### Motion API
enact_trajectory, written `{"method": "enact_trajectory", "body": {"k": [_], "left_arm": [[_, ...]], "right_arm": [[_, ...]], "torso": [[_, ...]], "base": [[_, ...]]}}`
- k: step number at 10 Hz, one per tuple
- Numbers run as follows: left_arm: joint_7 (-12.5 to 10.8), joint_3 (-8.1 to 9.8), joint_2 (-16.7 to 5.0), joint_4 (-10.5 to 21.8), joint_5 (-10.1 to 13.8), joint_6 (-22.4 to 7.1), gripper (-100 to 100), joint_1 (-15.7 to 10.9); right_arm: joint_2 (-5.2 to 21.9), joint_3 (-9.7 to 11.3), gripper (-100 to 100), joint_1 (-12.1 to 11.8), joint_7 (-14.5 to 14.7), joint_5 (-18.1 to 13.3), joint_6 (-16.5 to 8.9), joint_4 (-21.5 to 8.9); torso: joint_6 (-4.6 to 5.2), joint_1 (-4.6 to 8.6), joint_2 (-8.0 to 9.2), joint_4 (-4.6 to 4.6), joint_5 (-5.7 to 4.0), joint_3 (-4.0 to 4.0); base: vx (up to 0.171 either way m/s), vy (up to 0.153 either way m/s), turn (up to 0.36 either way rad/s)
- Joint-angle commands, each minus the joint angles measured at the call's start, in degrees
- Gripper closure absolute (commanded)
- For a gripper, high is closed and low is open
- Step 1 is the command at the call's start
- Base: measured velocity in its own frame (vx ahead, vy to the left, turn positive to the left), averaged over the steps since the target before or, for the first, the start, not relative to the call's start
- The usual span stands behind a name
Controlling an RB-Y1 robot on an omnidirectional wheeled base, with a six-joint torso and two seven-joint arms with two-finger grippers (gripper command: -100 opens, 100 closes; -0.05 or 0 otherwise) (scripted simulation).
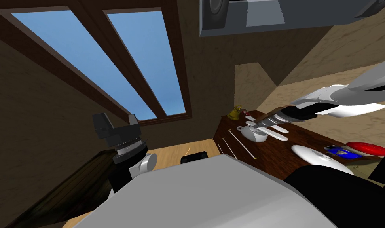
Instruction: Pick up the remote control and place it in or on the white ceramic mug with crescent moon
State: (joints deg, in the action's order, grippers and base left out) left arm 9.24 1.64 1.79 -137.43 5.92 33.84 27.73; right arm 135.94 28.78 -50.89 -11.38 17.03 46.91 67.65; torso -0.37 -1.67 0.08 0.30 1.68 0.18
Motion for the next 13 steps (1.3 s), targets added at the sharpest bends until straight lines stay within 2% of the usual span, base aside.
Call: {"method": "enact_trajectory", "body": {"k": [1,2,3,6,7,8,13], "left_arm": [[0.0,0.0,0.0,0.0,0.0,0.0,0,0.0],[0.0,0.0,0.0,0.0,0.0,0.0,0,0.0],[0.0,0.0,0.0,0.0,0.0,0.0,0,0.0],[0.0,0.01,-0.01,0.0,0.0,0.0,0,0.0],[0.0,0.01,-0.01,0.0,0.0,0.0,0,0.0],[0.0,0.0,0.0,0.0,0.0,0.0,0,0.0],[0.0,0.0,0.0,0.0,0.0,0.0,0,0.0]], "right_arm": [[0.0,0.0,-100,0.0,0.0,0.0,0.0,0.0],[0.0,0.0,0,0.0,0.0,0.0,0.0,0.0],[0.78,0.69,-100,0.35,-0.86,0.62,2.03,-0.28],[1.76,1.56,-100,0.78,-1.94,1.4,4.58,-0.63],[1.58,1.43,-100,0.77,-1.62,1.22,3.78,-0.42],[1.62,1.44,0,0.78,-1.73,1.25,3.99,-0.45],[1.61,1.45,0,0.77,-1.72,1.25,3.97,-0.45]], "torso": [[0.0,0.0,0.0,0.0,0.0,0.0],[0.0,0.0,0.01,0.0,0.0,0.01],[0.0,-0.01,0.01,0.0,0.0,0.01],[0.01,0.37,0.1,0.02,-0.09,0.06],[0.01,0.39,0.07,0.02,-0.1,0.04],[0.01,0.23,0.04,0.01,-0.08,0.02],[0.0,-0.01,0.01,0.0,0.0,0.01]], "base": [[0.0,0.0,0.0],[0.0,0.0,0.0],[-0.015,-0.066,0.026],[-0.021,-0.101,0.023],[-0.002,-0.048,0.011],[-0.001,-0.009,-0.001],[0.0,0.0,0.0]]}}
